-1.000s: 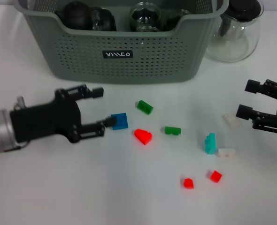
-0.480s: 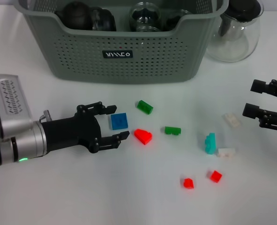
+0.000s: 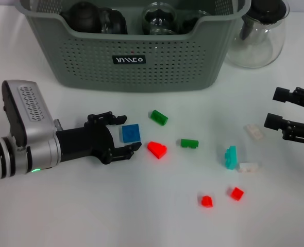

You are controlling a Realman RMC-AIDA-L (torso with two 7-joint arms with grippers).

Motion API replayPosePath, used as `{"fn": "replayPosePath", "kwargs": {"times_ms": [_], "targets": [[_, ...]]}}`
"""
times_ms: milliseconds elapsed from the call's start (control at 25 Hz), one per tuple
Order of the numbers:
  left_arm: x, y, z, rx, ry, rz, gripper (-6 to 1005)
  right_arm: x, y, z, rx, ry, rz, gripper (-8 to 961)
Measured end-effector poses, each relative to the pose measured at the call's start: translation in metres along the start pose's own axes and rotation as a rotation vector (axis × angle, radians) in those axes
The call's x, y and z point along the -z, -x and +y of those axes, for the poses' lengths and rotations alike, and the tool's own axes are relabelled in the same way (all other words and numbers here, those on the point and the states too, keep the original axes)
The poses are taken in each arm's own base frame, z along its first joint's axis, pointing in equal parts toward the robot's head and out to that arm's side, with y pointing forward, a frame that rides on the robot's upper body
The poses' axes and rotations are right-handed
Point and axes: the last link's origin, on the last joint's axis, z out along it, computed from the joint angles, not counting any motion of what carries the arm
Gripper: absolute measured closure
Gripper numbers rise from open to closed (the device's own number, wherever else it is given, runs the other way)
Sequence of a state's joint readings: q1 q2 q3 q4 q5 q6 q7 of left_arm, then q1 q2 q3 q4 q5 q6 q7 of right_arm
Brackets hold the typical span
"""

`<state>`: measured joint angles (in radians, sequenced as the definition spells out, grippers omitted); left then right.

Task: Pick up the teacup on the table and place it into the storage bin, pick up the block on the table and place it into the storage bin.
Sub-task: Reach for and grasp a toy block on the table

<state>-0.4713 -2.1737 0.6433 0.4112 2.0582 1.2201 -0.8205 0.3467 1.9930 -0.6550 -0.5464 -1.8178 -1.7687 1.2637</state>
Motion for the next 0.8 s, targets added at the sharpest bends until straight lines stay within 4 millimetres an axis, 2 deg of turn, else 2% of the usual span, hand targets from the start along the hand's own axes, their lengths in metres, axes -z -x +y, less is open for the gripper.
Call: {"fn": "replayPosePath", "kwargs": {"times_ms": [320, 800], "targets": [[0.0017, -0.0001, 0.0066, -0.005, 0.039, 0.012, 308, 0.0002, -0.0004, -0.0007, 0.002, -0.005, 0.002, 85], [-0.0012, -0.0002, 0.0030, -0.001, 0.017, 0.000, 326, -0.0016, 0.0011, -0.0017, 0.008, -0.003, 0.001, 86]]}}
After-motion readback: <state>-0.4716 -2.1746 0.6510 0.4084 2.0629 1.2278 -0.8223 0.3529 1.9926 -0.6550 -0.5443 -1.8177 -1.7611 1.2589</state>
